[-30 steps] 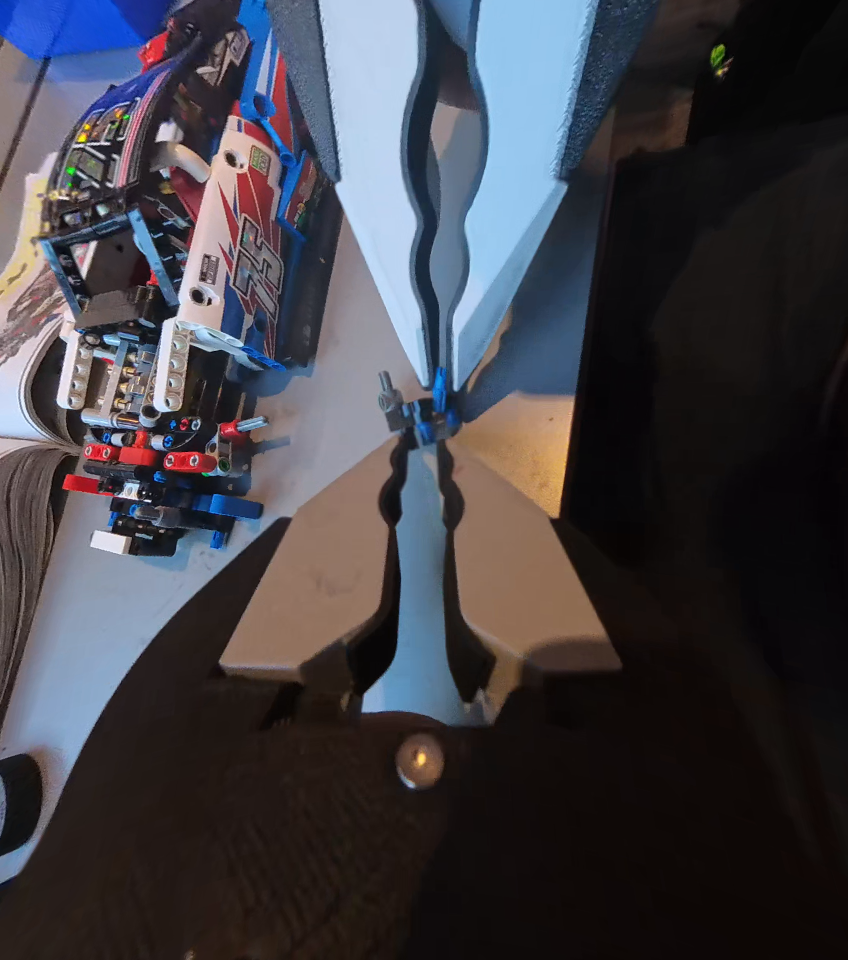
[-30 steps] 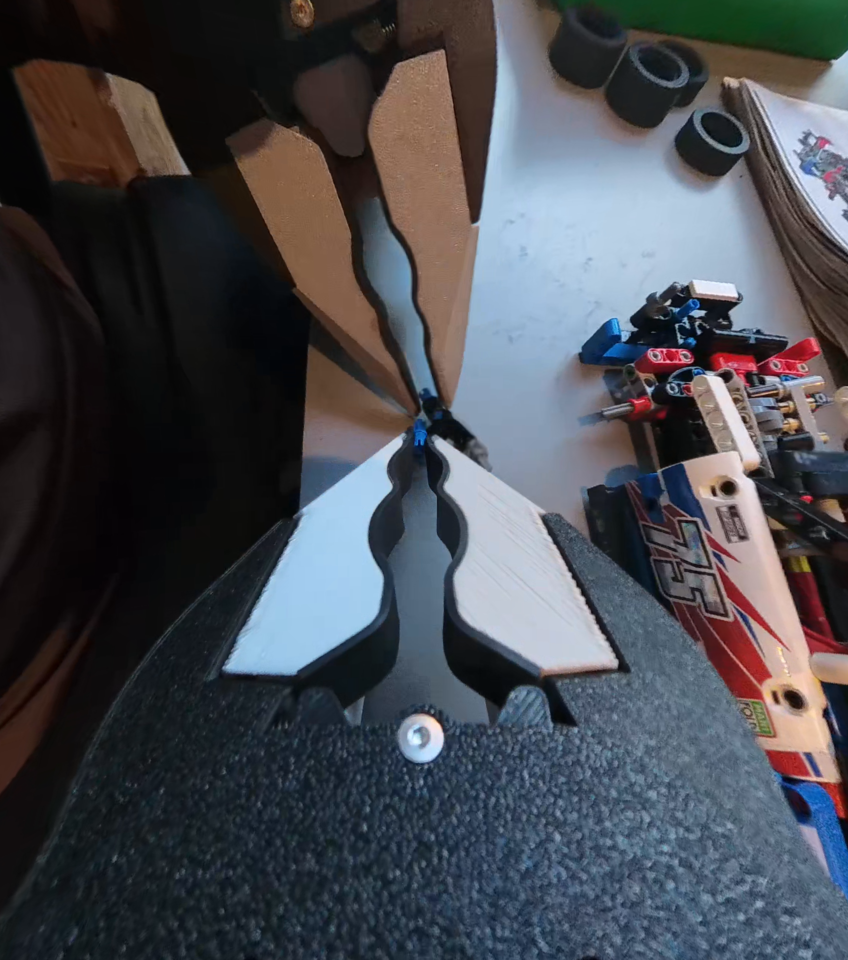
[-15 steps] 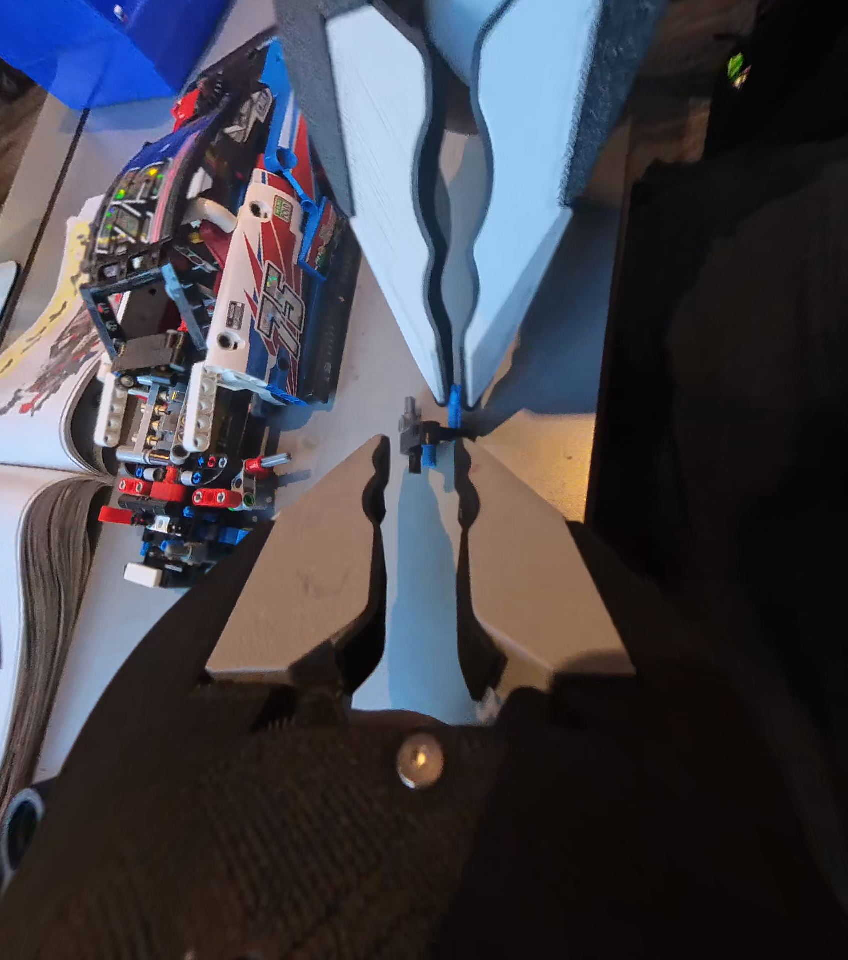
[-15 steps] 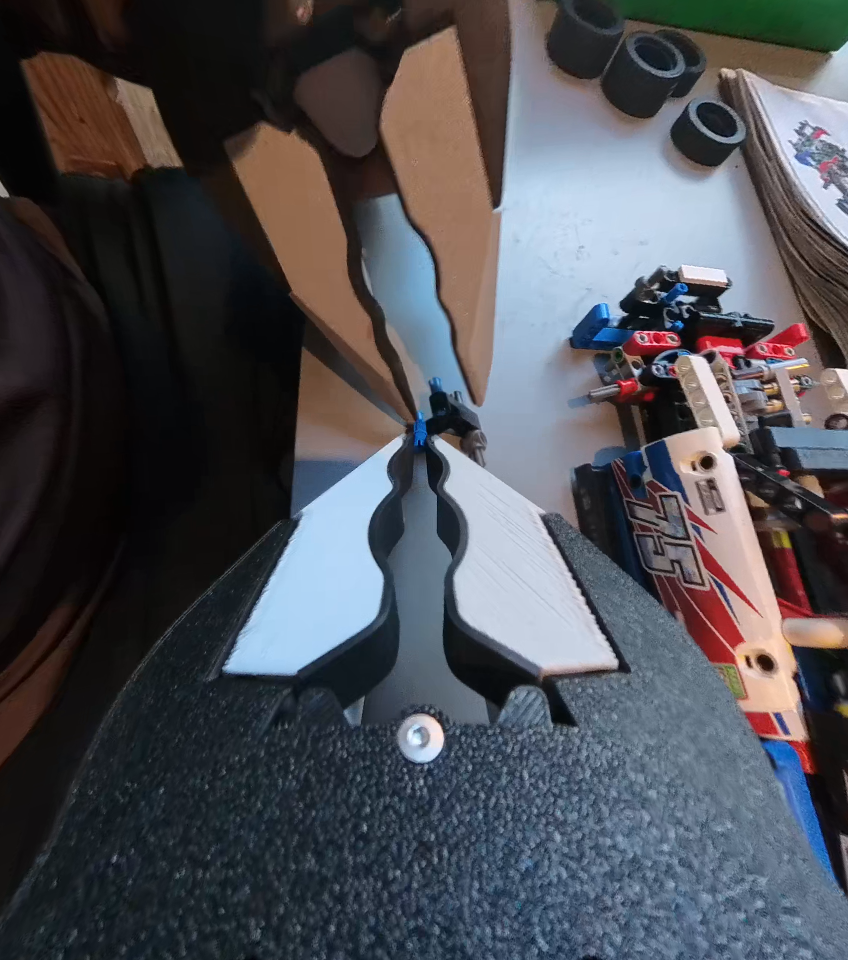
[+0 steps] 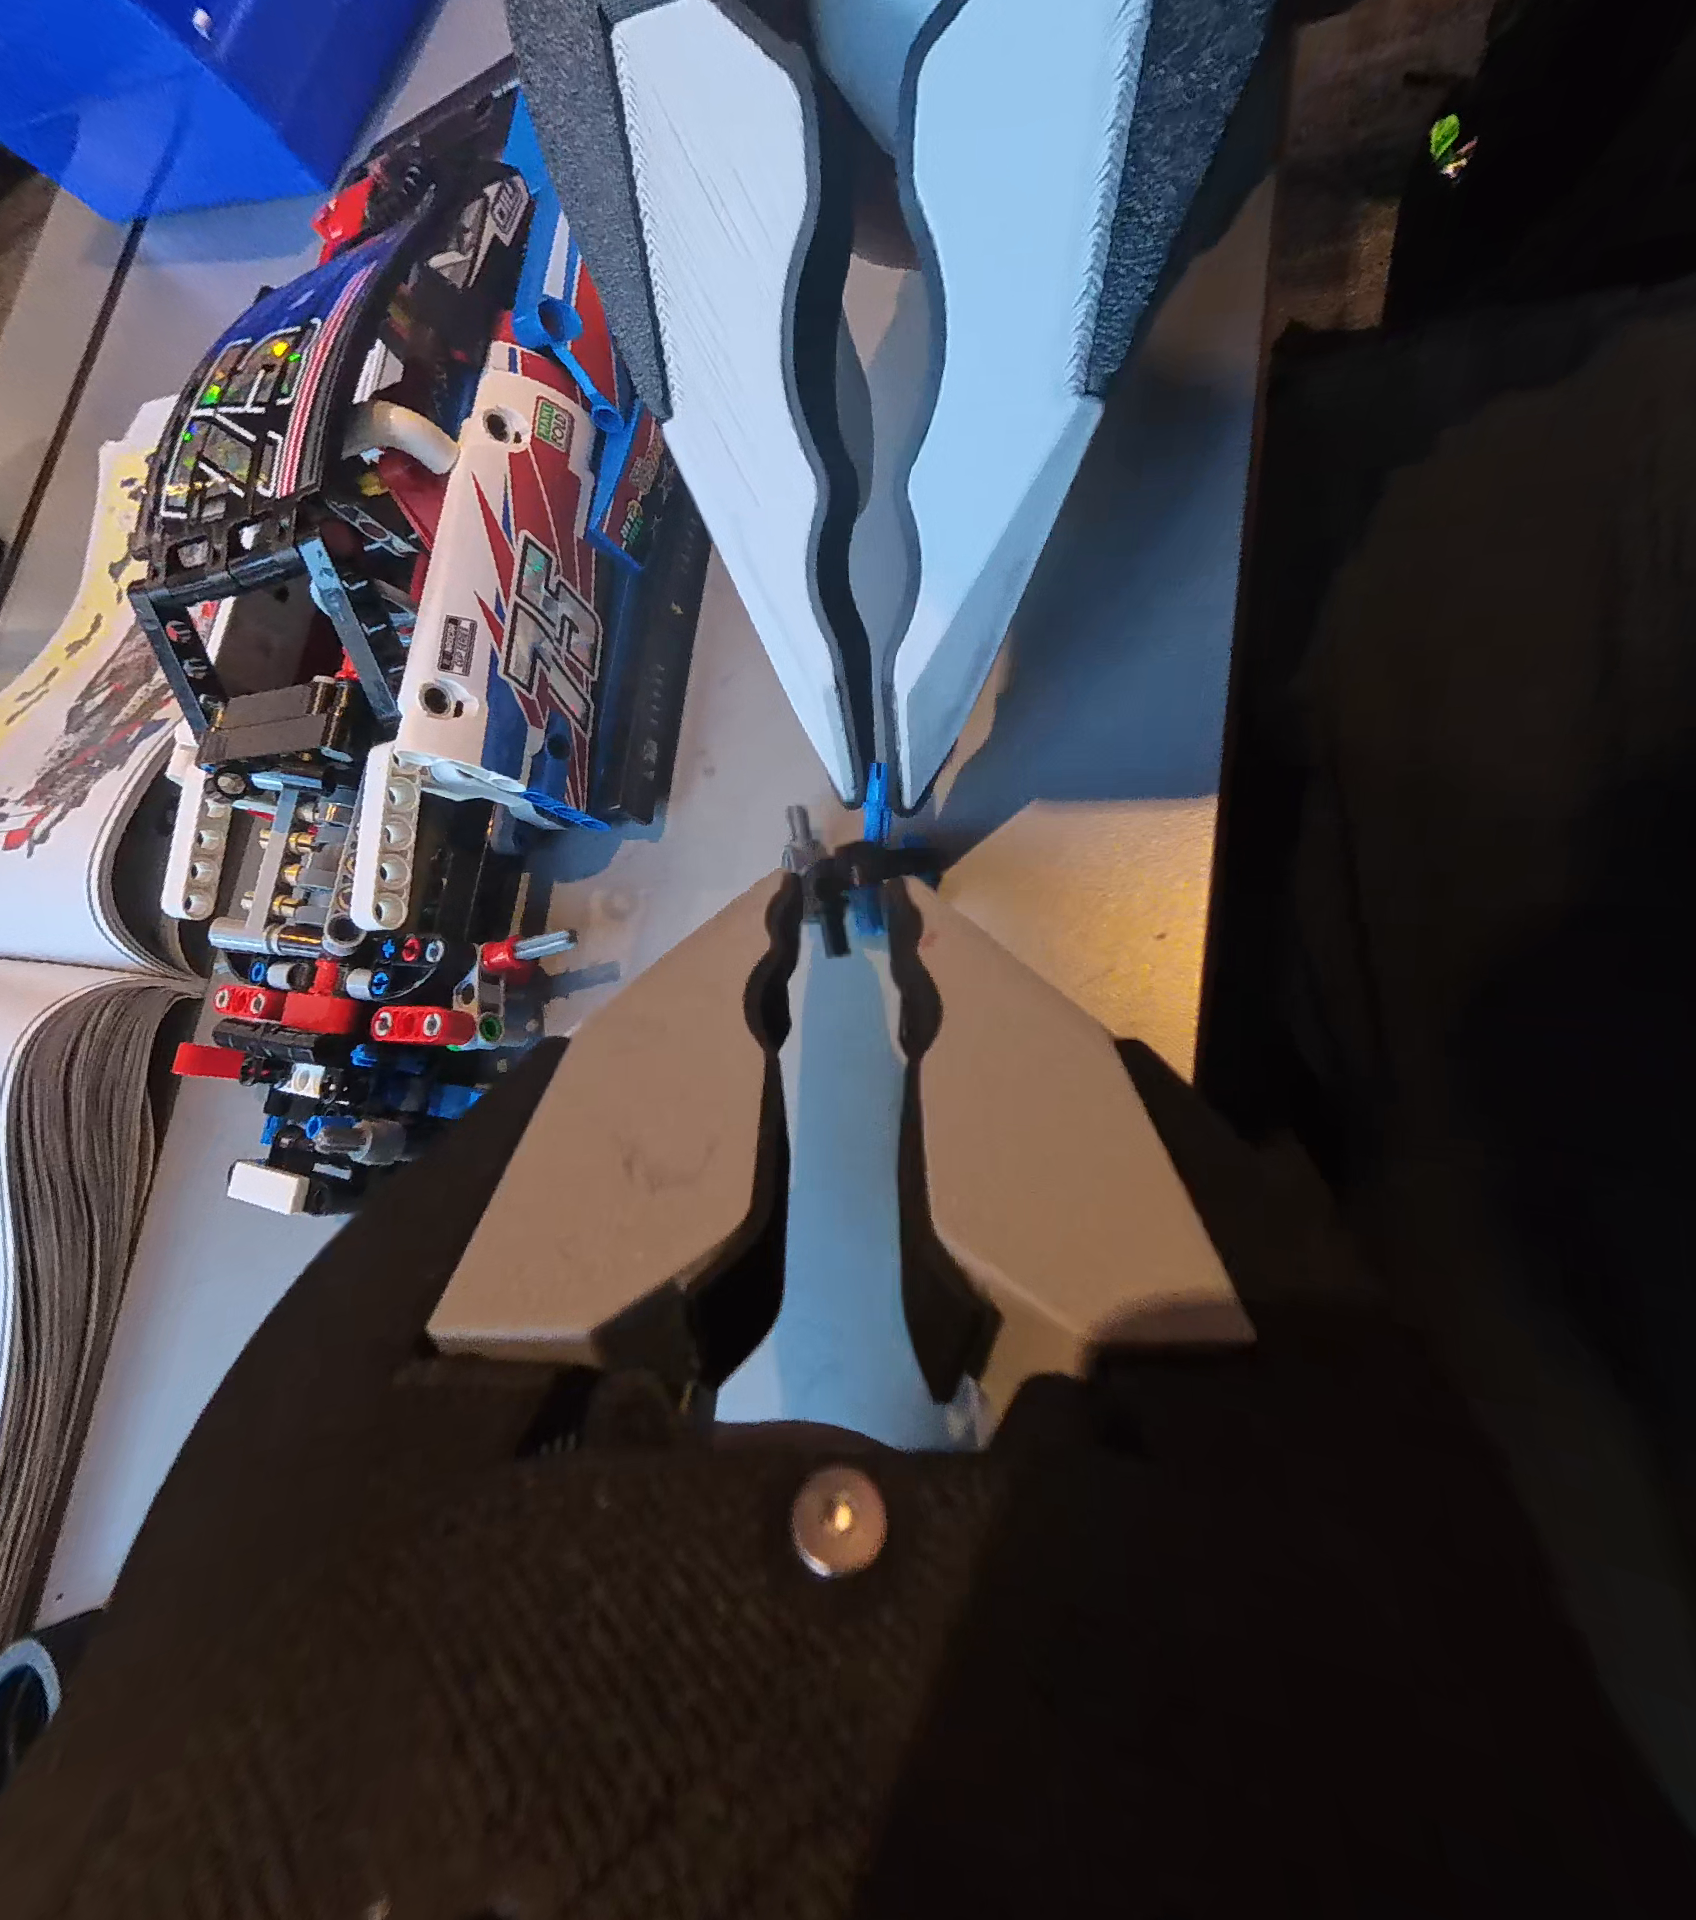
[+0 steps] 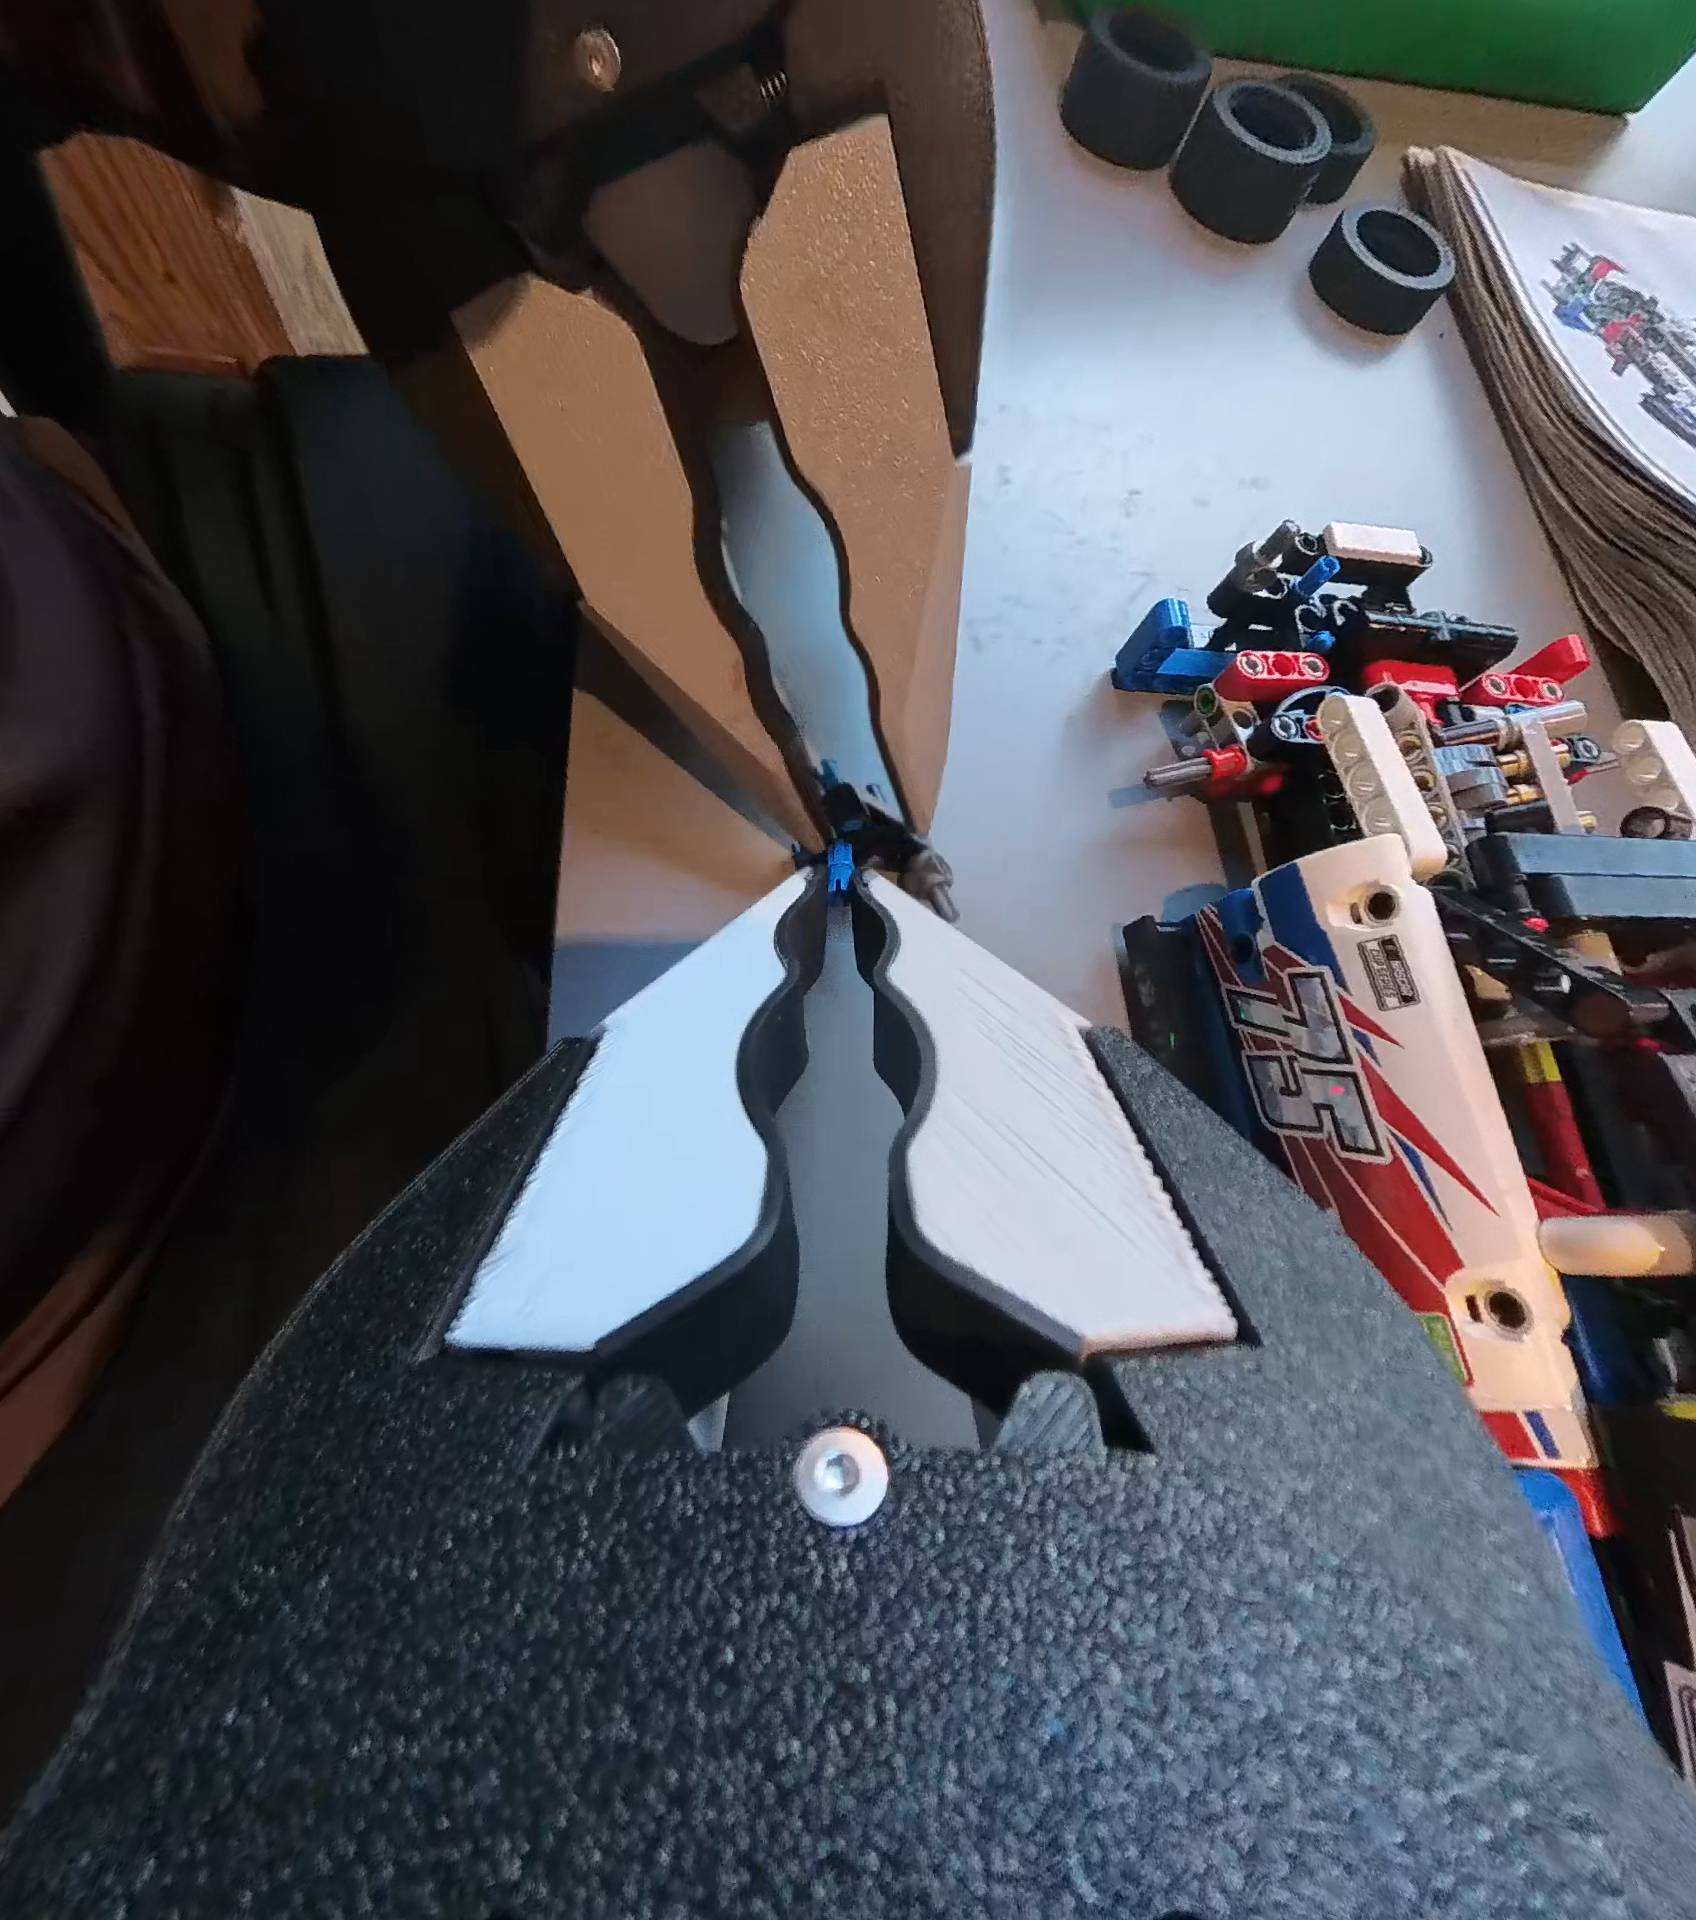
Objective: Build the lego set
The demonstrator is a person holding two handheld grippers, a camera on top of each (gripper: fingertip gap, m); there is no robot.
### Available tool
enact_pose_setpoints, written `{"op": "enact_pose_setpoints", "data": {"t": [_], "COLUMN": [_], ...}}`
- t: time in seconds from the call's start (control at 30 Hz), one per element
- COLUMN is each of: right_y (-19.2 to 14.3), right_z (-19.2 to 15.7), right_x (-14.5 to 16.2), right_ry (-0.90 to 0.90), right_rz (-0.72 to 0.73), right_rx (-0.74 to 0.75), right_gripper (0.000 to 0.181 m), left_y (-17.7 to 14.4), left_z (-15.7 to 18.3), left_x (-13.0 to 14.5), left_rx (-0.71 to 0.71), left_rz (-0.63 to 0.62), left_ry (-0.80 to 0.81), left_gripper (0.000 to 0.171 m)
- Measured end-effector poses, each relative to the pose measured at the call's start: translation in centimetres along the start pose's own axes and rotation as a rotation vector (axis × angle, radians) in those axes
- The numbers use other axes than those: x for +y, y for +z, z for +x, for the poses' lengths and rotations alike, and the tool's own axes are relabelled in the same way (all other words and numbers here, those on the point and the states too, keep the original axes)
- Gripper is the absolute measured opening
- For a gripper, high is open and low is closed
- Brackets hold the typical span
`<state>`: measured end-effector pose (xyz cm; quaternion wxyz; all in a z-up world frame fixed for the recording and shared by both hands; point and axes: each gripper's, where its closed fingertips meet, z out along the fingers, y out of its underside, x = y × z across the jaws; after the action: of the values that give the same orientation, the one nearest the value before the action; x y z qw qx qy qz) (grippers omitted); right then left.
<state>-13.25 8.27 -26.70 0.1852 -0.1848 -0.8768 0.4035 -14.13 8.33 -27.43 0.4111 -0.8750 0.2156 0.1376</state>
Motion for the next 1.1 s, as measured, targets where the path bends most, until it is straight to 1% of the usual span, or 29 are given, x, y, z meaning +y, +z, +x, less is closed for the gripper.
{"op": "enact_pose_setpoints", "data": {"t": [0.17,0.23,0.33,0.4,0.63,1.1], "right_y": [0.1,-0.2,-0.8,-1.0,-0.1,0.4], "right_z": [-0.3,-0.2,0.4,0.3,-1.0,-1.2], "right_x": [-0.2,-0.5,-0.5,-0.7,-0.8,-0.9], "right_ry": [-0.011,-0.009,-0.029,-0.022,-0.058,-0.039], "right_rz": [0.001,0.018,0.014,0.025,0.012,0.014], "right_rx": [-0.003,-0.005,0.028,0.019,-0.016,-0.023], "right_gripper": [0.004,0.004,0.004,0.004,0.004,0.004], "left_y": [0.2,-0.1,-0.6,-0.9,-1.4,-1.3], "left_z": [0.0,0.1,0.9,1.1,1.5,1.3], "left_x": [-0.1,-0.2,-0.3,-0.2,0.0,0.1], "left_rx": [-0.002,0.002,0.064,0.08,0.096,0.023], "left_rz": [-0.012,0.003,0.047,0.071,0.097,0.097], "left_ry": [0.056,0.065,0.027,0.002,0.068,0.146], "left_gripper": [0.009,0.005,0.005,0.005,0.005,0.005]}}
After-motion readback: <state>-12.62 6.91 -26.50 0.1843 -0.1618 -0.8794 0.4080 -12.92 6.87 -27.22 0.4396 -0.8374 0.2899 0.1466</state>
